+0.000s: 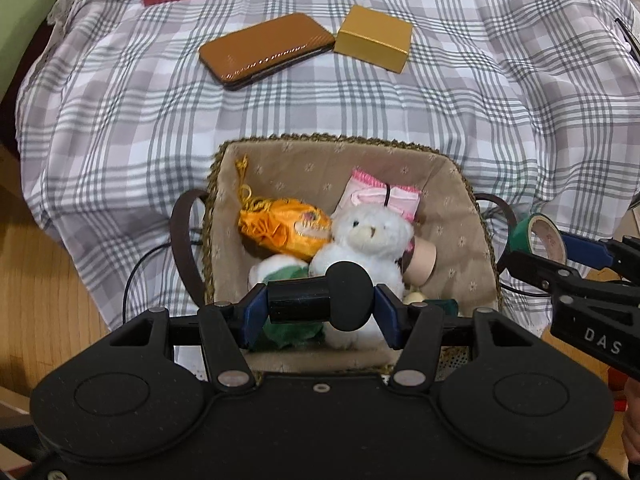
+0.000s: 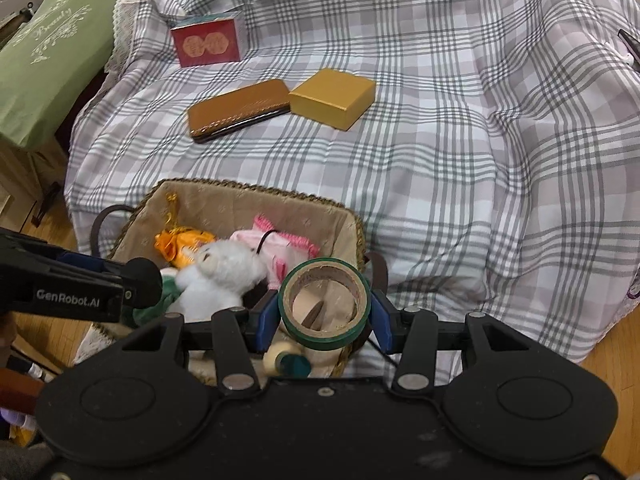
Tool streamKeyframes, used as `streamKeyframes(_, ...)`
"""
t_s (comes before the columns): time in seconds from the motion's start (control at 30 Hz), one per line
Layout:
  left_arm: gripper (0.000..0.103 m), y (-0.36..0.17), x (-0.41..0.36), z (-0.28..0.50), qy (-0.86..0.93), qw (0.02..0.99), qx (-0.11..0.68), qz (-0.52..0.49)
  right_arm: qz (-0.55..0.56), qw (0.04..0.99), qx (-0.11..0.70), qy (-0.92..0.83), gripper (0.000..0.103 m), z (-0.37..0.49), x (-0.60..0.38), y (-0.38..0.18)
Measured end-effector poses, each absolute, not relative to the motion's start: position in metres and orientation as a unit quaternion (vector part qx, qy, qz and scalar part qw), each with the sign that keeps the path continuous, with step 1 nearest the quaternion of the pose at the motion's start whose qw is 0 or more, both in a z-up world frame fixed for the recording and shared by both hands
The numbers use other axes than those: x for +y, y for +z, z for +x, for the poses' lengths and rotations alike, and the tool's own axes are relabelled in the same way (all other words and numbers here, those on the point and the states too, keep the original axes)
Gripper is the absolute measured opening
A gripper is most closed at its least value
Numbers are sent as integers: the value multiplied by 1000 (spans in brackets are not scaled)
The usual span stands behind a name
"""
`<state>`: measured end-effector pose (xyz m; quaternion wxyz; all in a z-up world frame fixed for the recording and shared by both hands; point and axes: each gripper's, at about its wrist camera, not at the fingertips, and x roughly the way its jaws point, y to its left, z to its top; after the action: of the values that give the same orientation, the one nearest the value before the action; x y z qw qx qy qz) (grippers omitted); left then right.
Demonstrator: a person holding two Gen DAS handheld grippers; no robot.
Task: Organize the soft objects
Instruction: 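Carry the black brush and green tape roll over the basket with both grippers, then open the left gripper over the basket while the right gripper releases the tape roll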
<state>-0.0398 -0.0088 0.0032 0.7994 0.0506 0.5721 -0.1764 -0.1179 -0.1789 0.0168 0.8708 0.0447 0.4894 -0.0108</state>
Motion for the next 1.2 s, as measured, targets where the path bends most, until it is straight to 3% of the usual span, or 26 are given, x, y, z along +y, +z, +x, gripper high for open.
streamKeyframes(0.7,54,13,-22,0,-177,821,542,37,38,868,495,8,46,-104,-165,19)
streamKeyframes(0.83,69,12,-23,4,-172,822,541,36,40,868,495,11,46,-102,-166,20)
streamKeyframes(1.2,69,5,-15,3,-148,820,551,45,41,867,497,18,46,-93,-162,18)
